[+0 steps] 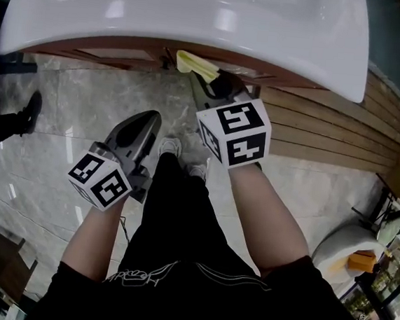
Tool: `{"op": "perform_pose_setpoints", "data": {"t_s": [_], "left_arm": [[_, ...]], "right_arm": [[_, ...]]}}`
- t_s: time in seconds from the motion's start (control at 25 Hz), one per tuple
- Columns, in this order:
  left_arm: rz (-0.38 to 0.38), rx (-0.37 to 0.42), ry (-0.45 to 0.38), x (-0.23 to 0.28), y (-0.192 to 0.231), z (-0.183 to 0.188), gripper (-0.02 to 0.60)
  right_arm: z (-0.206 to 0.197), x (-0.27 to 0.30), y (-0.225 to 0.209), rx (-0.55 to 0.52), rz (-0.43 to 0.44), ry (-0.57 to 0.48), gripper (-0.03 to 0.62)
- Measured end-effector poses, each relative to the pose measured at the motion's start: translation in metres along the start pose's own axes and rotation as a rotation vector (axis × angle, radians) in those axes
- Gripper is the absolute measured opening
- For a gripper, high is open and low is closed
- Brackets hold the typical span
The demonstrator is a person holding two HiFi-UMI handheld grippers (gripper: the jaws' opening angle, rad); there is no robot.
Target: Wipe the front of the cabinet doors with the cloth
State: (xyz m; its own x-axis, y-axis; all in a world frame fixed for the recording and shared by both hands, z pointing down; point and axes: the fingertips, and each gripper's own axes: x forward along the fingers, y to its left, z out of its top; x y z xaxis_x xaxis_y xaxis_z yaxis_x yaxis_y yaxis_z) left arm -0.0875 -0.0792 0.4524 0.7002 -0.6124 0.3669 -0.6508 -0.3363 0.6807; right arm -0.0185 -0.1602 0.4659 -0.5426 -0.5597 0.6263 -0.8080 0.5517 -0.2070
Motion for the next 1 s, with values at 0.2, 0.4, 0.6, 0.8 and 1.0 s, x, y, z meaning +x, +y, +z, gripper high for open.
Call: {"op": "perform_pose_setpoints", "data": {"t_s": [0.2,0.4,0.6,0.8,1.0], "left_arm": [[-0.035,0.009,0.032,0.014,-0.018,-0.012,0.006],[-0.075,0.017,0.055,0.026,-0.037,-0.024,0.006],[-0.111,0.033,0.086,0.023,-0.046,-0.031,0.006],[-0.123,0.043,0.113,0.037,-0.061,-0.043,0.006],[-0.138,0.057,0.137,0.042,-0.074,-0.051,0.006]], "right_arm": [[-0.008,-0.015,-0.019,0.025,-0.037,-0.013,0.040],[-0.016,-0.033,-0.038,0.051,-0.073,-0.027,0.040],[-0.022,-0.045,-0.045,0.082,-0.112,-0.038,0.040],[-0.035,-0.064,-0.076,0.121,-0.150,-0.045,0.040],[-0.040,-0.084,-0.096,0.136,-0.188,-0.061,0.040]]}}
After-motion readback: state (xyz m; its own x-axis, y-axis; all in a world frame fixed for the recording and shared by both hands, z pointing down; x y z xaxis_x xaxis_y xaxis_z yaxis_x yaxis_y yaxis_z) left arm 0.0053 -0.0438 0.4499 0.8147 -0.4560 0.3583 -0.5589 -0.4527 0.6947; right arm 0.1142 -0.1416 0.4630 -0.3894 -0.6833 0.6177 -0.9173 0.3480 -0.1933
